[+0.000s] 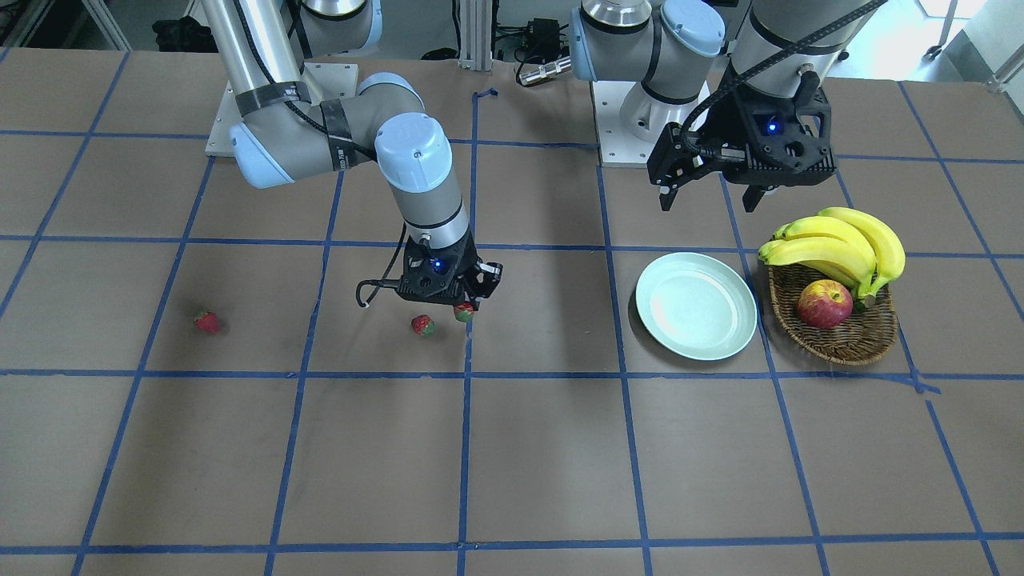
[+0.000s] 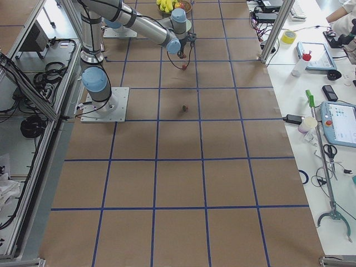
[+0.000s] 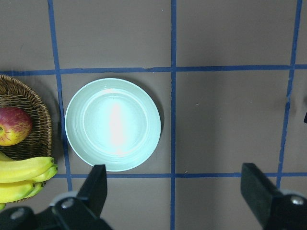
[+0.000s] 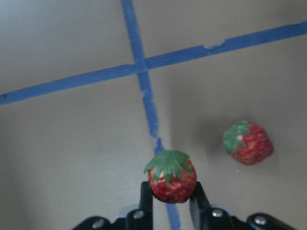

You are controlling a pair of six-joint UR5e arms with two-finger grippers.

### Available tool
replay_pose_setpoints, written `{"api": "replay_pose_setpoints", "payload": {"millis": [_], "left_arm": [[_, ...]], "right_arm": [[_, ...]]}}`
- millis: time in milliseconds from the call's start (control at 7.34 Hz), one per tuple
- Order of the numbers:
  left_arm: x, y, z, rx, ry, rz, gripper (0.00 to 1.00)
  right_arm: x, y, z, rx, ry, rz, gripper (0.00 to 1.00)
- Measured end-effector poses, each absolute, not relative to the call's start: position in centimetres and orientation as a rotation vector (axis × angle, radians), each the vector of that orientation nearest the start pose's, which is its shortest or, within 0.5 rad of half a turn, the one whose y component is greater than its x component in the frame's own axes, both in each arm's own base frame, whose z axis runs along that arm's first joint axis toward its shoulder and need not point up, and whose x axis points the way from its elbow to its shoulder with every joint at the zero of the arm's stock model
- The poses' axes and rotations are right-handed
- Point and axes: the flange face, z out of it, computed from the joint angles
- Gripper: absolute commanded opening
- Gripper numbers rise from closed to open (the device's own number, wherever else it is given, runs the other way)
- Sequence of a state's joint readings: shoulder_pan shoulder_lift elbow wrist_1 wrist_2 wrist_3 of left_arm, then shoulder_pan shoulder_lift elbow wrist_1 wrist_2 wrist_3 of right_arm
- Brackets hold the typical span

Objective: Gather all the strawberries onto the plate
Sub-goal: 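Carry the strawberry toward the plate and release it on the table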

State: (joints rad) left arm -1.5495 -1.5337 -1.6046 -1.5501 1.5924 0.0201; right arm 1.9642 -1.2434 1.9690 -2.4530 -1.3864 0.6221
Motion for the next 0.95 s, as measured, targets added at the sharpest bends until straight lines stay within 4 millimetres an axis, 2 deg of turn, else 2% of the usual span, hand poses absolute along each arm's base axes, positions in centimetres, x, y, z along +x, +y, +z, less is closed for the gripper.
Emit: {"api": "replay_pose_setpoints", "payload": {"millis": [136,272,409,545,817,953], "left_arm": [[-12.1,-48.1,48.8,-0.003,3.120,-0.027,1.00],[-12.1,-48.0,48.1,-0.004,3.122,-0.010,1.00],[-12.1,-47.8,47.5,-0.002,3.123,0.000,1.00],[-12.1,-47.8,47.5,-0.001,3.124,-0.010,1.00],[-12.3,-47.9,47.6,0.003,3.126,-0.073,1.00],[-12.3,-47.9,47.8,0.004,3.121,-0.090,1.00]], "right_arm": [[36.5,-44.5,22.8,0.323,2.823,-0.032,0.00],[37.9,-44.3,22.4,0.314,2.787,0.004,0.00],[39.1,-44.2,21.4,0.295,2.760,0.029,0.18],[39.6,-44.2,20.6,0.283,2.748,0.037,0.96],[39.7,-44.1,19.6,0.283,2.762,0.042,1.00],[39.8,-44.5,20.0,0.275,2.767,0.021,1.00]]}}
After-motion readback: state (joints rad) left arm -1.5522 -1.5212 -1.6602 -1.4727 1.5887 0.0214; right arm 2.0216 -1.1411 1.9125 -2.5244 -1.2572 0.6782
